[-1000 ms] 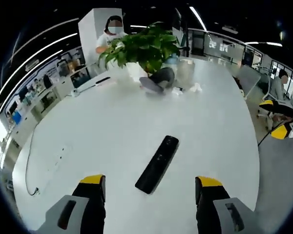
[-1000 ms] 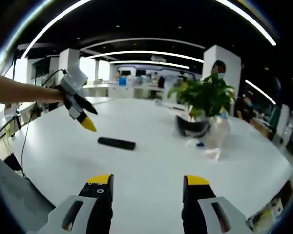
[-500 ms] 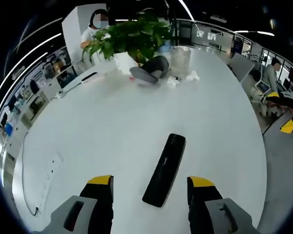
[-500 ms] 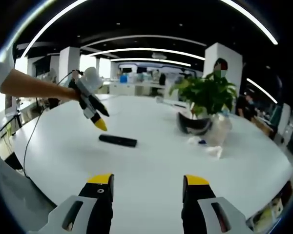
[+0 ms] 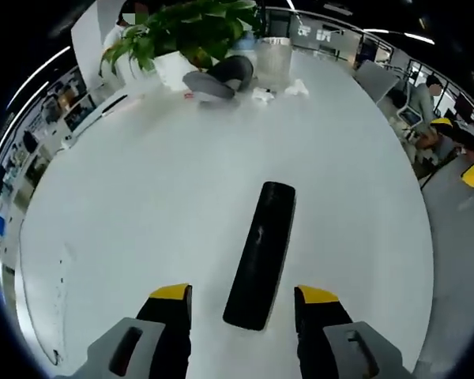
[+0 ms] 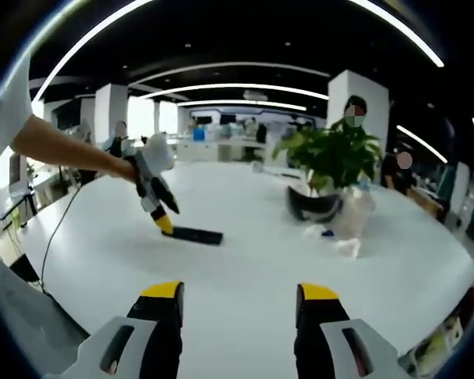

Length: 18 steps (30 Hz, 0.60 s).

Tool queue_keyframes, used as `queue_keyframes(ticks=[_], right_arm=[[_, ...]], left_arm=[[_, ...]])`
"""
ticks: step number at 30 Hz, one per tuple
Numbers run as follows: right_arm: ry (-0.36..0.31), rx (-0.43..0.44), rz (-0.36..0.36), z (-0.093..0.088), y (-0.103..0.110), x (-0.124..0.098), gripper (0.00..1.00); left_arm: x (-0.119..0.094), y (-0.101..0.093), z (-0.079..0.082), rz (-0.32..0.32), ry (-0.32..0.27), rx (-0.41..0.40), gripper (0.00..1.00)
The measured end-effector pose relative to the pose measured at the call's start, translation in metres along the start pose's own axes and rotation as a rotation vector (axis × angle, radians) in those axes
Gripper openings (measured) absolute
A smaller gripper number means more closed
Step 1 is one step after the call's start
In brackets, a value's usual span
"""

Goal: Press the specified remote control buttons in sequence, fully releasing each button before pressing the next.

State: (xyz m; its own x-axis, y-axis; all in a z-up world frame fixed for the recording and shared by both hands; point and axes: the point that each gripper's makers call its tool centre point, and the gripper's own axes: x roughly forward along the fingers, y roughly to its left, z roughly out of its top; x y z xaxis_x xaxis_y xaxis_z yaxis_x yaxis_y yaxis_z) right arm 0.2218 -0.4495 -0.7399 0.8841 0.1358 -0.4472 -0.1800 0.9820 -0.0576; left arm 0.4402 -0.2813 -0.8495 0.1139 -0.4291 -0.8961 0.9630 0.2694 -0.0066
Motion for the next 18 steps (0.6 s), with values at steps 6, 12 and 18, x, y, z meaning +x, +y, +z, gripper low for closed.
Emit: queue_keyframes(ticks=[6,12,18], right_arm=[[0.008,-0.003,-0.001,-0.001,0.0,0.001,0.54],[0.01,-0.004,0.0,-0.002,0.0,0.001,0.54],[0.02,-0.01,-0.007,-0.003,-0.001,0.002,0.53]], left_arm=[[0.009,0.001,-0.006,-0.005,0.032,0.019,0.51],[0.013,0.003,-0.011,0.001,0.089,0.089,0.49],[0.016,0.006,-0.01,-0.029,0.092,0.058,0.46]])
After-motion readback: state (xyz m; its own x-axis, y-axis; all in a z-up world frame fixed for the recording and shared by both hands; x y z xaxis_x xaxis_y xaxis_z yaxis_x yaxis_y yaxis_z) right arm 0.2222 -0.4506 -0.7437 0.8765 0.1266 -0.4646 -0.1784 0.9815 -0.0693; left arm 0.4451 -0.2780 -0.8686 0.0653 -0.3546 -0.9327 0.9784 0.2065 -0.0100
